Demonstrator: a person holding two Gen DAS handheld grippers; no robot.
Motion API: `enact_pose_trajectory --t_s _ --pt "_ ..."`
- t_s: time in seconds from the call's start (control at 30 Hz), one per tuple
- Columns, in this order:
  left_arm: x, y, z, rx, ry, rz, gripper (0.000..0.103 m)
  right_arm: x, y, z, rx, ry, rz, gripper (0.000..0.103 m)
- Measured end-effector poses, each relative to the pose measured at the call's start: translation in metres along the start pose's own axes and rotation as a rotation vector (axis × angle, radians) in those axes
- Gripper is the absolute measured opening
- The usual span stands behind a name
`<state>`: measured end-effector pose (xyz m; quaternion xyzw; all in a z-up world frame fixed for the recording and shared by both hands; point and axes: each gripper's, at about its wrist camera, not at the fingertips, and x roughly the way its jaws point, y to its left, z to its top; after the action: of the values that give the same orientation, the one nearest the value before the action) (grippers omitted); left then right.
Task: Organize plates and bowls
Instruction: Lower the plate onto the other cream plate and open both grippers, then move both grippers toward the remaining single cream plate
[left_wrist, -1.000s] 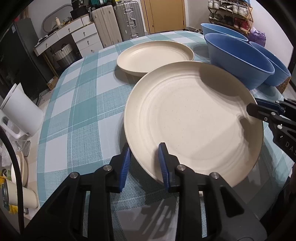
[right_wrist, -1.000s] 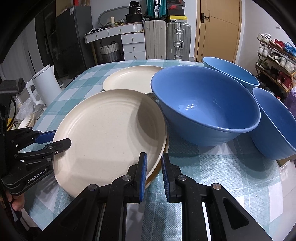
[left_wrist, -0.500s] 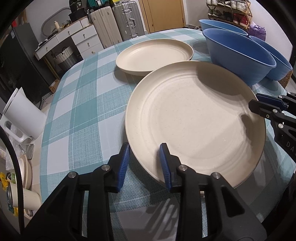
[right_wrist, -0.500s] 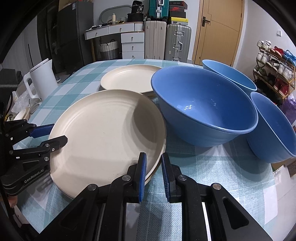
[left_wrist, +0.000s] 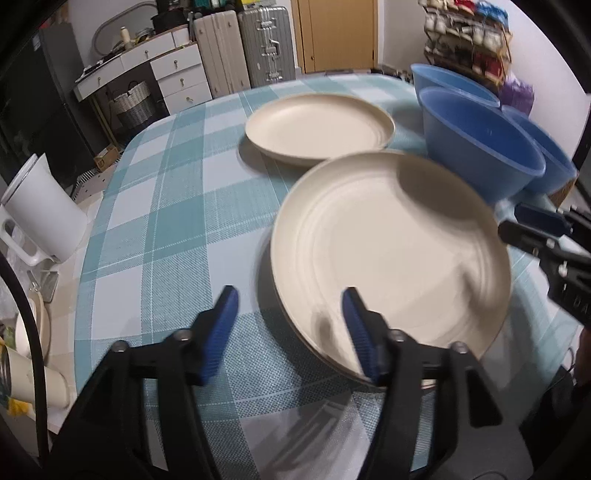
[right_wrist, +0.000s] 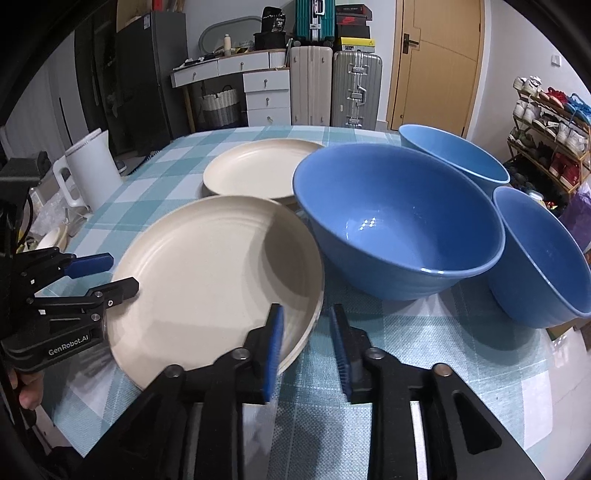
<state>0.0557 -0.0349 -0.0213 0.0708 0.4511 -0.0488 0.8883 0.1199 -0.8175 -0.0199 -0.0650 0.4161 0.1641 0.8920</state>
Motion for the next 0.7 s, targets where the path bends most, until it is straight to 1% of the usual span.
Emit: enact_pose_trajectory --t_s 0.03,0.07,0.1,0.13,0.17,0.2,0.27,0.33,0.37,0.43,0.47,0.6,0.7 --pt "-0.004 0.004 0.001 -0.018 -0.009 -0.001 0.073 -0.003 -0.001 0.001 0.004 -0.006 0.008 0.044" --pt "-0.007 0.006 0.002 -0.033 -0.020 -0.002 0.081 -0.005 -0.001 0.002 0.006 -0.010 0.018 0.048" --pt "-0.010 0.009 0.003 -0.043 -0.028 -0.005 0.081 -0.007 -0.001 0.003 0.007 -0.013 0.027 0.056" --pt "-0.013 0.012 0.004 -0.055 -0.035 -0.012 0.081 -0.009 -0.001 0.004 0.009 -0.018 0.029 0.067" --pt "-0.016 0.014 0.005 -0.067 -0.040 -0.022 0.081 -0.012 -0.001 0.004 0.011 -0.023 0.030 0.073" --pt "-0.018 0.017 0.005 -0.080 -0.045 -0.035 0.081 -0.014 -0.001 0.005 0.014 -0.027 0.033 0.082" --pt "-0.024 0.024 0.007 -0.114 -0.056 -0.063 0.081 -0.019 0.000 0.007 0.015 -0.035 0.036 0.085" --pt "-0.028 0.029 0.008 -0.136 -0.065 -0.083 0.084 -0.023 0.001 0.010 0.012 -0.040 0.029 0.090" --pt "-0.030 0.032 0.009 -0.149 -0.072 -0.093 0.088 -0.025 0.001 0.011 0.012 -0.045 0.031 0.091" --pt "-0.034 0.035 0.009 -0.166 -0.084 -0.099 0.097 -0.030 0.002 0.015 0.010 -0.059 0.043 0.099" --pt "-0.037 0.037 0.010 -0.173 -0.093 -0.098 0.102 -0.033 0.003 0.016 0.008 -0.068 0.050 0.099" --pt "-0.039 0.040 0.011 -0.187 -0.090 -0.098 0.102 -0.049 0.007 0.021 -0.004 -0.111 0.077 0.101" --pt "-0.041 0.043 0.012 -0.205 -0.099 -0.089 0.102 -0.059 0.010 0.027 -0.017 -0.136 0.081 0.101"
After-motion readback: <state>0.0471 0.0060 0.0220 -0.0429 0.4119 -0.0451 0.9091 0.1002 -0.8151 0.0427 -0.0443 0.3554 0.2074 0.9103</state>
